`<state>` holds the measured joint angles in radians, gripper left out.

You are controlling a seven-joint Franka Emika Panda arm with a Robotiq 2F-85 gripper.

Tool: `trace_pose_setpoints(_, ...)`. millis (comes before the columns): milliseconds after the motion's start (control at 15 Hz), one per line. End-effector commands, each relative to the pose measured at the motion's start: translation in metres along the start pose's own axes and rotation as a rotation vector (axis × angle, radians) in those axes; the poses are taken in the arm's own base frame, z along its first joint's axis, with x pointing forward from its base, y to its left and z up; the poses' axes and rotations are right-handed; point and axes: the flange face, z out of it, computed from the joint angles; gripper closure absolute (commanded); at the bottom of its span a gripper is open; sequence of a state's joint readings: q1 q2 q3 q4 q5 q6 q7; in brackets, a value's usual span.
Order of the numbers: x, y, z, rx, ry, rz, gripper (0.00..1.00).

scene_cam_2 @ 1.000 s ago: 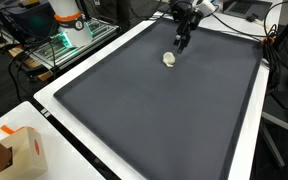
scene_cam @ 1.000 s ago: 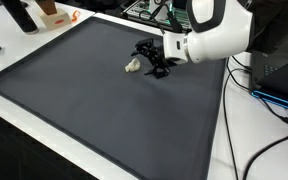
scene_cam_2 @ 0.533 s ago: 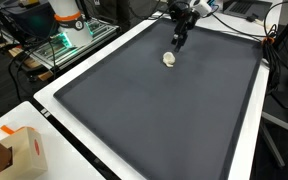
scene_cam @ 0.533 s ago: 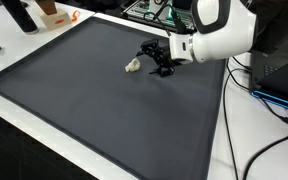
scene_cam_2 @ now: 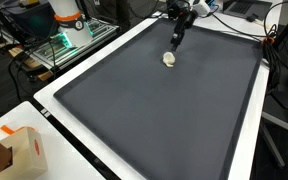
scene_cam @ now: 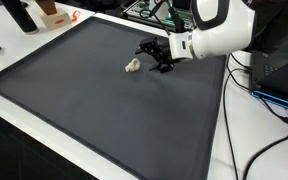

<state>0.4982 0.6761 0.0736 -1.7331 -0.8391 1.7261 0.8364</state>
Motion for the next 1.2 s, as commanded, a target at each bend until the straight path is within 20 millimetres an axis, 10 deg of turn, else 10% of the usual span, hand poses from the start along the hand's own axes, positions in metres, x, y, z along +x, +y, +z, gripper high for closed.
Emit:
trace_pose_setpoints(0, -0.012, 0.009, 0.002, 0.015, 0.041, -0.092, 0.00)
trace_pose_setpoints(1133, -0.023, 0.063, 0.008, 0.223, 0.114, -0.202, 0.00)
